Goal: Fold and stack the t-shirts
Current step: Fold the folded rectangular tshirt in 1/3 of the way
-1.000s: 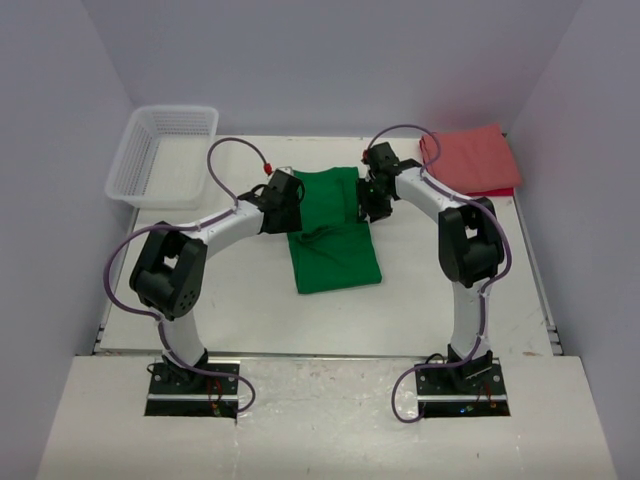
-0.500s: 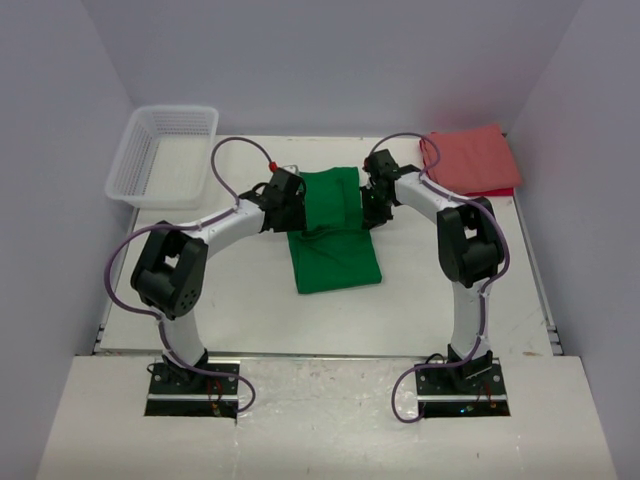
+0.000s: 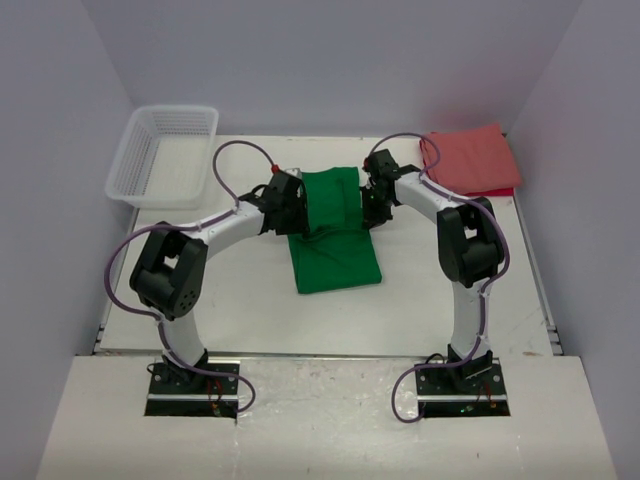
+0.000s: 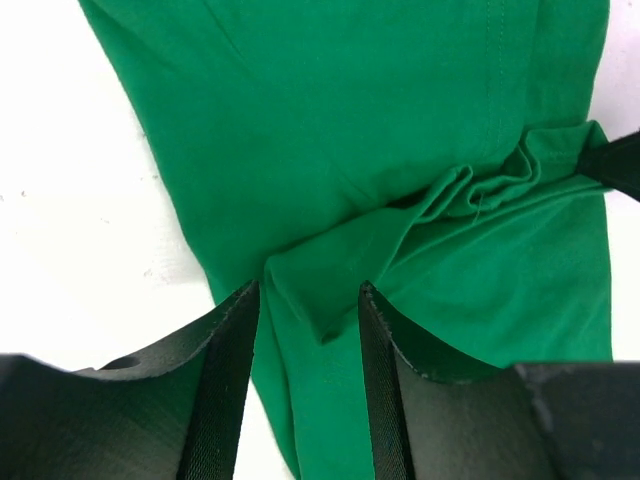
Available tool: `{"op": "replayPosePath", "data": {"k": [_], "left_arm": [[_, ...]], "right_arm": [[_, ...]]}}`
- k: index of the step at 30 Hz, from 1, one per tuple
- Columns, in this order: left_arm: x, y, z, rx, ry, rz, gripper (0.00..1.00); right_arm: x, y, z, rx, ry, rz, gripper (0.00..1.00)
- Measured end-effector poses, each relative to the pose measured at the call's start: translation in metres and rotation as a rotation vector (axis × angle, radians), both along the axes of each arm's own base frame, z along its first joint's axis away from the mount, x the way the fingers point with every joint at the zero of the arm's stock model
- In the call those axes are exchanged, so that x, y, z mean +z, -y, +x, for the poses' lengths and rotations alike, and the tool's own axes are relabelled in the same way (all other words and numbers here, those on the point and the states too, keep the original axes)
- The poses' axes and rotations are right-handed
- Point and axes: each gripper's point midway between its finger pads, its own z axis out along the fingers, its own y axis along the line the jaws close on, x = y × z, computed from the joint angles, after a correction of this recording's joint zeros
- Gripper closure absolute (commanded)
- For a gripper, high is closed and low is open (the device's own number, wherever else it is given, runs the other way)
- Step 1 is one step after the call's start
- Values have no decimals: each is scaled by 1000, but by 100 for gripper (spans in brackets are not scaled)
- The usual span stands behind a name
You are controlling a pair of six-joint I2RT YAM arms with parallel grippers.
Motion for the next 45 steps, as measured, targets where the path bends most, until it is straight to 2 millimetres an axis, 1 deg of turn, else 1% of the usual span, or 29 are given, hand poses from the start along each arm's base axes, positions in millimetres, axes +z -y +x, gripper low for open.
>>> {"op": "replayPosePath", "data": {"k": [6, 14, 18, 23, 25, 27, 28, 29, 30, 34, 36, 38, 40, 42, 45], "left_arm": [[14, 0, -3, -3, 25, -20, 54], [15, 4, -6, -20, 14, -40, 54], [11, 6, -6, -25, 8, -43, 55], [-2, 7, -6, -28, -19, -38, 59], [-8, 7, -7, -27, -33, -34, 64], [-13, 7, -7, -21, -45, -33, 74], [-15, 7, -8, -18, -49, -33, 82], [-16, 7, -8, -17, -52, -31, 97], [-18, 7, -8, -16, -54, -31, 100], [-19, 7, -7, -13, -54, -25, 100], [-18, 7, -7, -11, -46, -18, 100], [-13, 7, -8, -9, -30, -11, 100], [-3, 9, -13, -16, -7, -11, 100], [14, 15, -21, -30, 23, -23, 100], [45, 30, -34, -60, 78, -54, 100]], "right_arm": [[0, -1, 0, 2, -2, 4, 93], [0, -1, 0, 2, -2, 5, 93], [0, -1, -1, 3, -2, 6, 93], [0, -1, -1, 3, -2, 6, 93], [0, -1, -1, 3, -2, 6, 93], [0, -1, -1, 3, -2, 6, 93], [0, -1, -1, 3, -3, 7, 93], [0, -1, -1, 3, -3, 7, 93], [0, -1, -1, 3, -3, 6, 93], [0, -1, 0, 3, -2, 6, 95], [1, -1, 0, 3, -1, 7, 97], [3, -1, 0, 2, 7, 8, 100], [9, -2, -2, 5, 16, 9, 100], [18, -2, -3, 8, 36, 7, 100], [38, -6, -10, 21, 75, 11, 100]]}}
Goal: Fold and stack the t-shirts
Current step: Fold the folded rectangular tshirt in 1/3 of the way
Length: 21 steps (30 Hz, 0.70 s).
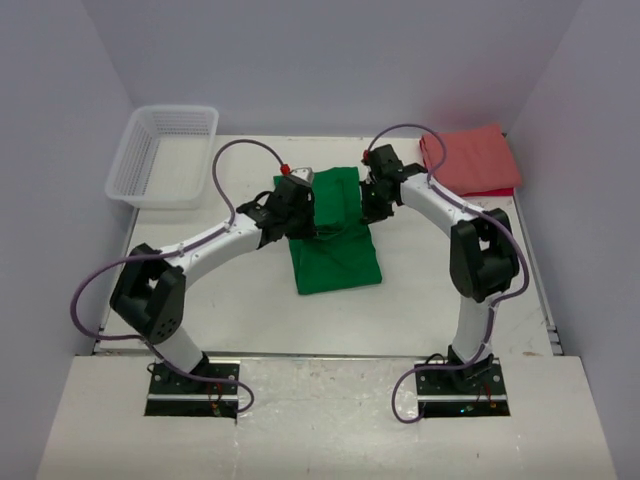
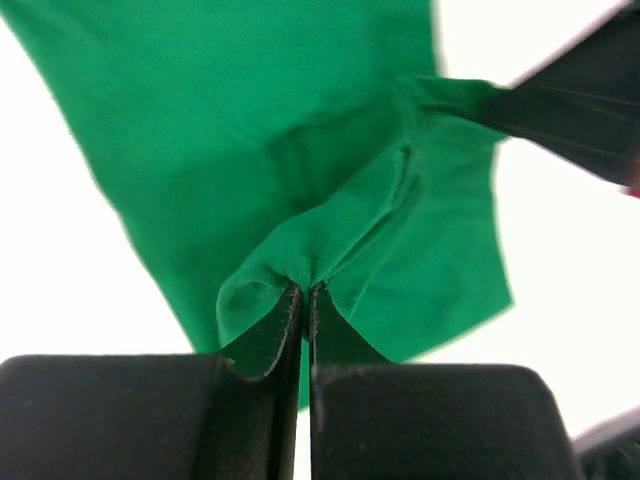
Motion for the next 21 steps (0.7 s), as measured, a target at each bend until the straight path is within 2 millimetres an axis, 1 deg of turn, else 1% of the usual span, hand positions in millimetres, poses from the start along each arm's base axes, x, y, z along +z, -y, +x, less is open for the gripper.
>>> {"op": "replayPosePath", "data": {"k": [2, 4, 7, 11, 14, 17, 19, 21], "left_arm": [[19, 10, -10, -18, 30, -29, 100], [33, 18, -23, -40, 47, -49, 100], [44, 22, -42, -52, 53, -77, 100], [39, 14, -69, -39, 21, -82, 100], [31, 7, -95, -34, -6, -81, 100], [25, -1, -118, -30, -32, -82, 100], [21, -8, -128, -20, -42, -79, 100], [17, -15, -132, 0, -47, -69, 100]], "right_arm": [[15, -5, -7, 17, 26, 11, 100], [26, -10, -14, 33, 49, 18, 100], [35, -12, -27, 51, 60, 19, 100], [33, -10, -54, 63, 45, -4, 100], [28, -9, -82, 72, 23, -27, 100], [29, -10, -106, 80, 18, -31, 100], [33, -10, -116, 85, 28, -28, 100], [39, -10, -118, 83, 42, -22, 100]]}}
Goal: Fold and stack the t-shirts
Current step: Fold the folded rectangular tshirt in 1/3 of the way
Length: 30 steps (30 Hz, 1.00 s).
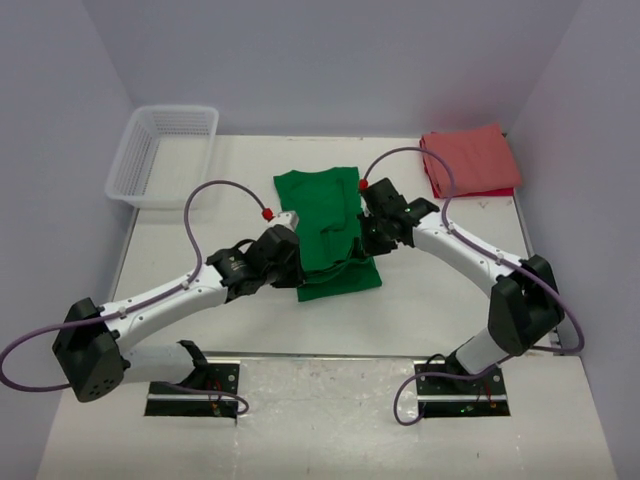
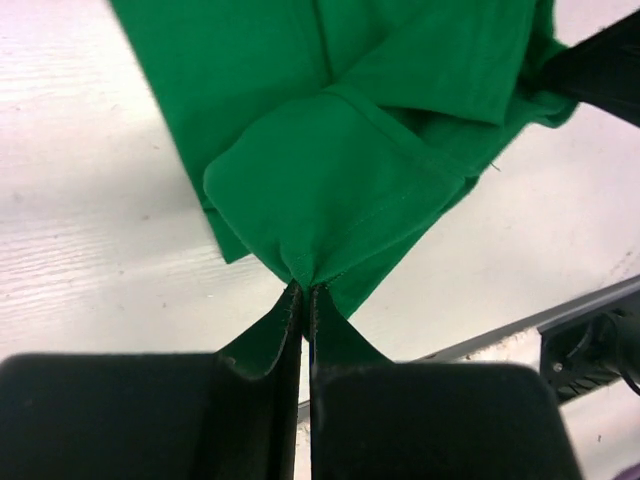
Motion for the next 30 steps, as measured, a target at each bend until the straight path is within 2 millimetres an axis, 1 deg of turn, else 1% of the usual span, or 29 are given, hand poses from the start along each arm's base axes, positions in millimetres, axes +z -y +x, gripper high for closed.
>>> {"op": "replayPosePath", "data": {"k": [3, 6, 9, 12, 14, 18, 23, 26, 30], "left_arm": [[-4, -4, 2, 18, 3, 24, 100], [-8, -2, 9, 28, -5, 57, 100], [-9, 5, 20, 41, -3, 82, 100], [-9, 12, 34, 55, -1, 97, 100], [-11, 13, 46, 74, -6, 106, 100], [-23, 5, 68, 114, -23, 142, 100], [-46, -15, 99, 171, -68, 180, 100], [-57, -24, 114, 192, -85, 201, 100], [-67, -23, 130, 184, -96, 217, 100]], "right_arm": [[1, 2, 4, -10, 16, -10, 100], [-2, -2, 13, -12, 9, -25, 100], [-3, -12, 30, -11, 11, -32, 100], [-3, -20, 48, -12, 19, -42, 100], [-2, -26, 60, -10, 28, -43, 100], [-3, -32, 83, -16, 36, -45, 100], [-9, -25, 106, -38, 23, -57, 100], [-17, -21, 117, -49, 9, -64, 100], [-33, -17, 127, -55, -25, -72, 100]]}}
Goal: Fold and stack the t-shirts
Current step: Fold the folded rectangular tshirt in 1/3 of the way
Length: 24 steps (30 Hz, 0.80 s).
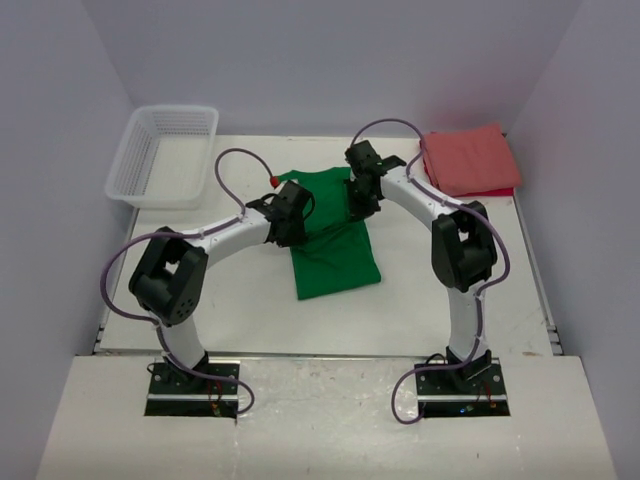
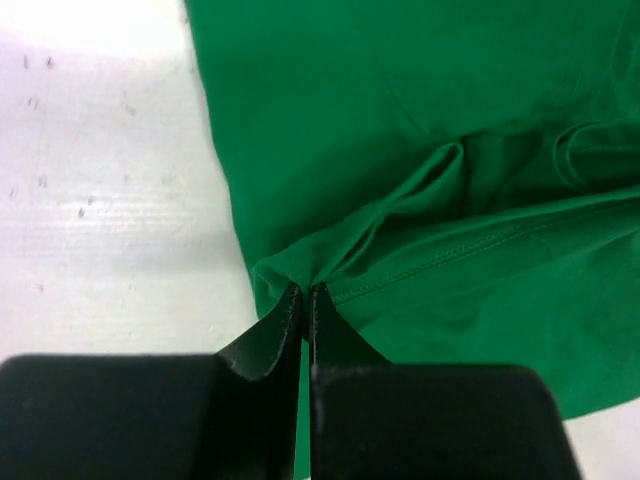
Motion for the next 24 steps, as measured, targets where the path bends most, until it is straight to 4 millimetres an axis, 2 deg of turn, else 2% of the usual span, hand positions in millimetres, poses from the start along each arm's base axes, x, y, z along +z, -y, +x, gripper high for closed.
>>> {"op": "replayPosePath", "data": {"k": [6, 13, 14, 16, 17, 20, 24], "left_arm": [[-10, 4, 20, -20, -2, -4, 100], [-8, -5, 39, 4, 22, -12, 94], [-7, -6, 43, 11, 25, -13, 89], [-8, -11, 48, 22, 32, -8, 80], [-8, -14, 49, 26, 34, 2, 68], [-8, -19, 55, 28, 56, 19, 54], [-4, -21, 59, 10, 109, 20, 51]], "right_arm": [[-23, 10, 6, -6, -49, -24, 100], [-29, 12, 18, 4, -57, -10, 100], [-29, 10, 22, 9, -54, -4, 92], [-31, 6, 27, 19, -50, 6, 84], [-32, 5, 30, 25, -47, 4, 77], [-36, 5, 33, 37, -43, -2, 67], [-34, 6, 37, 47, -21, -12, 62]]}}
